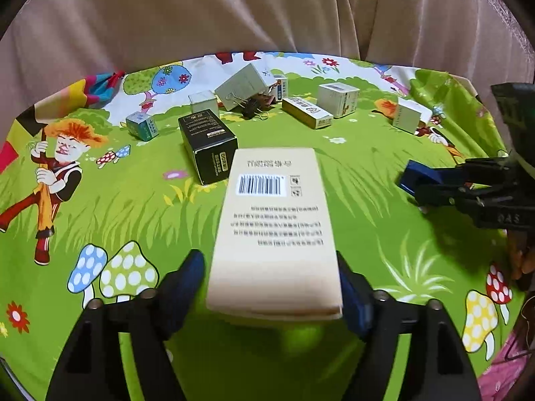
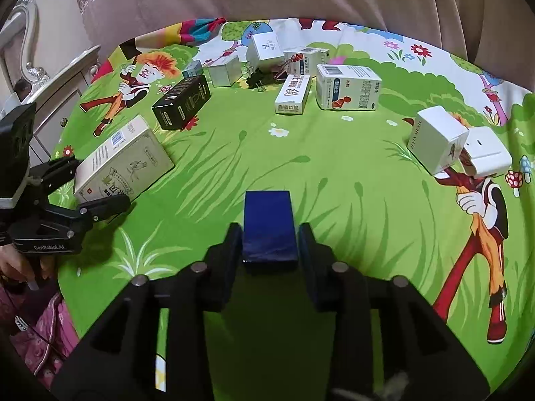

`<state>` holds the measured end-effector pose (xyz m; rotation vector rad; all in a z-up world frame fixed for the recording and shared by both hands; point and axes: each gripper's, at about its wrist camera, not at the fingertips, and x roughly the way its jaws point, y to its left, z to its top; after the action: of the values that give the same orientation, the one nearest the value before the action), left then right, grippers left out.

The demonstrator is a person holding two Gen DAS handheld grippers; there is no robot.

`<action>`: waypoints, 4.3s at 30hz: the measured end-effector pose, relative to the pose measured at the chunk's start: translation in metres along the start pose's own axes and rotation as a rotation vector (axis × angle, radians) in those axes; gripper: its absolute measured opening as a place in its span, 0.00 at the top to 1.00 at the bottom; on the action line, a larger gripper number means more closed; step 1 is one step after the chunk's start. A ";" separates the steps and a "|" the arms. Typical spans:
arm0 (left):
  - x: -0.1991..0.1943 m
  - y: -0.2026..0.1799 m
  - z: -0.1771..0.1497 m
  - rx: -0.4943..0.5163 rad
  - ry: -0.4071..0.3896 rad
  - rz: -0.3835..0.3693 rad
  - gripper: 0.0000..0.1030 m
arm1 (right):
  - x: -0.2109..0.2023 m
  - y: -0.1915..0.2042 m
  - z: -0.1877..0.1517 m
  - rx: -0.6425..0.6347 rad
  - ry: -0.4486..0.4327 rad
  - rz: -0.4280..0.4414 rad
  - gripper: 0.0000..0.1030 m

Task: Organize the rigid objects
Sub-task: 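Grasp the cream barcode box with the left tool while the right grasps the blue cube, then carry the cream box and blue cube into the storage box and release, then move both open tools back over the mat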

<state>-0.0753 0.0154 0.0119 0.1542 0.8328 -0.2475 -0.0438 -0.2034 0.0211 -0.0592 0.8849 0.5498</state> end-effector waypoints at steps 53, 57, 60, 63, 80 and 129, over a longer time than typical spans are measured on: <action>-0.269 -0.037 -0.010 -0.135 -0.773 0.297 0.49 | -0.271 0.183 -0.019 -0.249 -1.056 -0.400 0.70; -0.265 -0.027 -0.027 -0.150 -0.723 0.312 0.49 | -0.264 0.190 -0.017 -0.254 -1.016 -0.324 0.70; -0.264 -0.014 -0.042 -0.182 -0.683 0.327 0.49 | -0.258 0.201 -0.016 -0.281 -0.991 -0.278 0.70; -0.266 0.001 -0.056 -0.223 -0.655 0.350 0.49 | -0.252 0.212 -0.015 -0.306 -0.972 -0.232 0.70; -0.288 0.075 -0.133 -0.417 -0.518 0.522 0.49 | -0.203 0.306 0.000 -0.519 -0.754 0.128 0.70; -0.252 0.129 -0.208 -0.681 -0.181 0.609 0.00 | -0.054 0.361 -0.043 -0.643 -0.124 0.423 0.32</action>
<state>-0.3503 0.2270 0.0674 -0.2533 0.6174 0.5879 -0.2749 0.0727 0.0966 -0.4234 0.5692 1.2081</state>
